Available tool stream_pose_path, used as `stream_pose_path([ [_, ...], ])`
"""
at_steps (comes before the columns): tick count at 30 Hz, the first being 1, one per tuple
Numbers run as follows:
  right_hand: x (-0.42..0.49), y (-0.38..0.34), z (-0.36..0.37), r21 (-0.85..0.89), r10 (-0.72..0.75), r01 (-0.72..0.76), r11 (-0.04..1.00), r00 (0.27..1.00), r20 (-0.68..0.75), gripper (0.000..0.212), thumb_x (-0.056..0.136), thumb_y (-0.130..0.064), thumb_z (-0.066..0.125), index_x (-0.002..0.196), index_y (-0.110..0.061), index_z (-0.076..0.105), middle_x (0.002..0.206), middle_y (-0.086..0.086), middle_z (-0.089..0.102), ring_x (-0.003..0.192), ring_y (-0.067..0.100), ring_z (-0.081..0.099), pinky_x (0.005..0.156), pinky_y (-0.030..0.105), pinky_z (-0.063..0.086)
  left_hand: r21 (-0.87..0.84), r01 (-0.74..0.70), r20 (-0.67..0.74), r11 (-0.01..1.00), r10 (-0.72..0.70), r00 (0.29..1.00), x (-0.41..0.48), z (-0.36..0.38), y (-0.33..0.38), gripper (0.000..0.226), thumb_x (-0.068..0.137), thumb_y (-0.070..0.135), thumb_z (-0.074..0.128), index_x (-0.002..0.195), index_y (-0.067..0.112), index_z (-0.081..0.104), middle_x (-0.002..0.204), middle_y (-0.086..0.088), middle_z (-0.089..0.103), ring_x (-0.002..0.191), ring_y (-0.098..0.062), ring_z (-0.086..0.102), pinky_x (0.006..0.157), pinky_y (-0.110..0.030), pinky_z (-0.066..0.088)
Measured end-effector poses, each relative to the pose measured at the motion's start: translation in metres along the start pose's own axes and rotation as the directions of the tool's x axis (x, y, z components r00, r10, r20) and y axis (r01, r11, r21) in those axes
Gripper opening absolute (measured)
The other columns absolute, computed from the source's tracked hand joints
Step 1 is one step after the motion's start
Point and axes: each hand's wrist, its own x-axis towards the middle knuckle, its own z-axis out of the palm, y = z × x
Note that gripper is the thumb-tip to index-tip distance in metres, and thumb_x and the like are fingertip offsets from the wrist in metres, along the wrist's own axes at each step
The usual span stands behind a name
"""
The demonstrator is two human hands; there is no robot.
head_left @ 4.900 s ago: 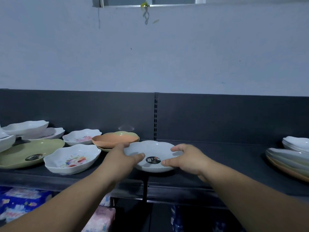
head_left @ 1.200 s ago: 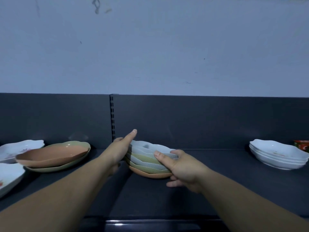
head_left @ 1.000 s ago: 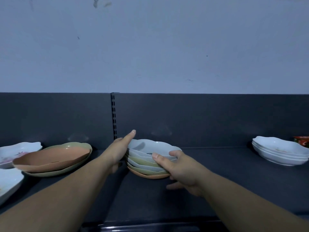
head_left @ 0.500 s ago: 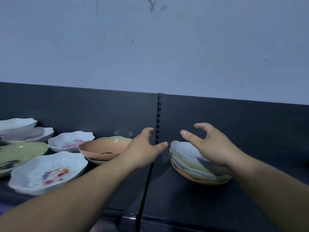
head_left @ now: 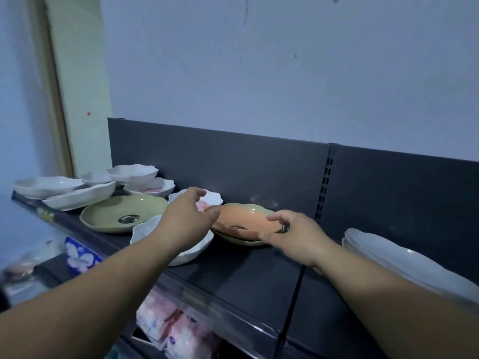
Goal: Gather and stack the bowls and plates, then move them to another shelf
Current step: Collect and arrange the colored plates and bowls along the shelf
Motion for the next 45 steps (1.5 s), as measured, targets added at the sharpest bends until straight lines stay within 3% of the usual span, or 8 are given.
stream_pose_path([
  [7,0.009,-0.01,0.029,-0.16,-0.013,0.015,0.987,1.0,0.016,0.05,0.085,-0.042,0.068,0.133,-0.037,0.054,0.141,-0.003,0.045,0.127,0.017,0.045,0.08,0.022,0.036,0.221,0.007,0.095,0.975,-0.029,0.995,-0.001,-0.011,-0.026,0.051,0.086,0.038,0.062,0.133,0.022,0.048,0.133,0.002,0.056,0.11,-0.017,0.056,0.081,-0.024,0.035],
  [11,0.016,-0.017,0.041,-0.184,0.01,-0.017,0.983,0.999,-0.035,0.043,0.085,-0.041,0.069,0.127,-0.037,0.059,0.139,-0.003,0.047,0.126,0.016,0.046,0.083,0.023,0.038,0.23,-0.05,0.162,0.972,0.013,0.987,0.01,-0.022,-0.033,0.05,0.086,0.039,0.062,0.132,0.023,0.048,0.126,0.001,0.059,0.085,-0.015,0.057,0.076,-0.025,0.04],
  [15,0.02,-0.028,0.053,-0.184,0.053,-0.068,0.981,0.995,-0.081,0.021,0.083,-0.035,0.072,0.104,-0.036,0.069,0.111,-0.009,0.055,0.111,0.016,0.055,0.084,0.026,0.045,0.19,-0.128,0.231,0.973,0.083,0.969,0.028,-0.031,-0.039,0.049,0.085,0.04,0.063,0.129,0.024,0.049,0.12,0.003,0.061,0.077,-0.013,0.059,0.066,-0.026,0.049],
  [19,0.022,-0.037,0.064,-0.194,0.096,-0.124,0.973,0.985,-0.146,0.017,0.081,-0.028,0.074,0.07,-0.032,0.062,0.093,-0.005,0.062,0.089,0.017,0.058,0.074,0.028,0.048,0.137,-0.185,0.285,0.973,0.14,0.948,0.042,-0.038,-0.047,0.05,0.085,0.04,0.063,0.13,0.025,0.049,0.124,0.004,0.057,0.086,-0.015,0.059,0.074,-0.033,0.056],
  [23,0.018,-0.044,0.066,-0.131,0.116,-0.152,0.98,0.962,-0.245,0.024,0.079,-0.019,0.073,0.062,-0.032,0.063,0.093,-0.001,0.067,0.087,0.018,0.063,0.072,0.029,0.052,0.1,-0.237,0.324,0.966,0.193,0.926,0.05,-0.042,-0.052,0.049,0.086,0.043,0.061,0.13,0.027,0.049,0.107,0.007,0.057,0.086,-0.018,0.064,0.074,-0.033,0.056],
  [31,-0.007,-0.051,0.037,-0.072,0.055,-0.092,0.993,0.911,-0.409,0.023,0.079,-0.02,0.078,0.065,-0.032,0.064,0.07,-0.011,0.06,0.06,0.003,0.053,0.052,0.009,0.038,-0.026,-0.358,0.297,0.933,0.349,0.889,0.051,-0.04,-0.037,0.054,0.087,0.039,0.061,0.137,0.028,0.043,0.14,0.006,0.046,0.11,-0.011,0.051,0.085,-0.024,0.037],
  [35,-0.034,-0.046,-0.003,-0.114,0.047,-0.115,0.987,0.877,-0.477,0.01,0.08,-0.024,0.078,0.077,-0.03,0.069,0.081,-0.008,0.066,0.079,0.01,0.058,0.063,0.02,0.037,-0.111,-0.389,0.3,0.914,0.404,0.864,0.039,-0.022,-0.013,0.063,0.086,0.039,0.063,0.142,0.028,0.037,0.146,0.005,0.042,0.127,-0.016,0.046,0.102,-0.031,0.039],
  [45,-0.108,0.006,-0.101,-0.166,0.084,-0.202,0.965,0.839,-0.538,0.011,0.084,-0.026,0.073,0.083,-0.035,0.068,0.088,-0.016,0.069,0.084,0.004,0.061,0.065,0.01,0.039,-0.191,-0.423,0.404,0.886,0.463,0.789,-0.006,0.047,0.056,0.069,0.084,0.043,0.064,0.143,0.028,0.034,0.147,0.001,0.042,0.129,-0.018,0.046,0.105,-0.029,0.036],
])
